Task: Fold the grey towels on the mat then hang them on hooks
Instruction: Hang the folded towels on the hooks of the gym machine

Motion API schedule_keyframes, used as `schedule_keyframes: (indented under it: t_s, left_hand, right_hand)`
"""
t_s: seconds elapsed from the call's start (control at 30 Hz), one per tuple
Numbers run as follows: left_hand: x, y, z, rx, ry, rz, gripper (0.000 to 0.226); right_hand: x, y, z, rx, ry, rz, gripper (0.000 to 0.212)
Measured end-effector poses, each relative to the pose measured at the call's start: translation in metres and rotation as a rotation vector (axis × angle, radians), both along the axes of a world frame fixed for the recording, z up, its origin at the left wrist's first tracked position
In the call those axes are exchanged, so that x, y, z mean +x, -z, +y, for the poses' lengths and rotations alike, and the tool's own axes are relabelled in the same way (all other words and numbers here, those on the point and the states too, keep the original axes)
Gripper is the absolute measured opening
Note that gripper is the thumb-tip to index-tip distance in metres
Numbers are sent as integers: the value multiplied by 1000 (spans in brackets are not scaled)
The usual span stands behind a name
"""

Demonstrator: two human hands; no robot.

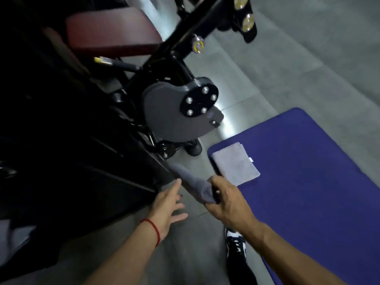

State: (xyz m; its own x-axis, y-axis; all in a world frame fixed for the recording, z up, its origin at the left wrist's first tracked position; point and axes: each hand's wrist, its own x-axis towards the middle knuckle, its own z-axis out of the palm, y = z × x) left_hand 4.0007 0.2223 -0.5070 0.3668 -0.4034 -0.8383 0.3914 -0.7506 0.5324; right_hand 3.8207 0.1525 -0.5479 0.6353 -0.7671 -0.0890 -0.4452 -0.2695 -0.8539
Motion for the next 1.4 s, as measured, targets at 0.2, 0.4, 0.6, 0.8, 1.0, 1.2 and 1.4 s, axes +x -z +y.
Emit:
schedule_keyframes:
  t_s: [0.2,0.4,0.6,0.8,1.0,1.2,1.4]
  left_hand:
    - [53,-105,151,-67,59,-114,24]
    - [81,-183,312,-242,251,-335,52]
    - [100,-234,407,-343,216,-558,67]
    - [133,-268,445,-403,239,-516,79]
    - [154,-272,448,-483,225,-503,75]
    - [181,-301,436,-639,23,-513,17]
    - [214,-310,403,-556,57,-484,47]
  right_hand:
    - [40,-126,160,-244,-575,48,30]
    - [70,-221,253,-252,-422,24,39]
    - [153,-287,309,-210,-354,28,54]
    - [190,-318,335,-154,-527,55,23]
    - [222,-338,318,52,-665,-26,24]
    - [257,-351,291,108,-743,-127,11]
    - [293,-346,277,56,-844,-96,14]
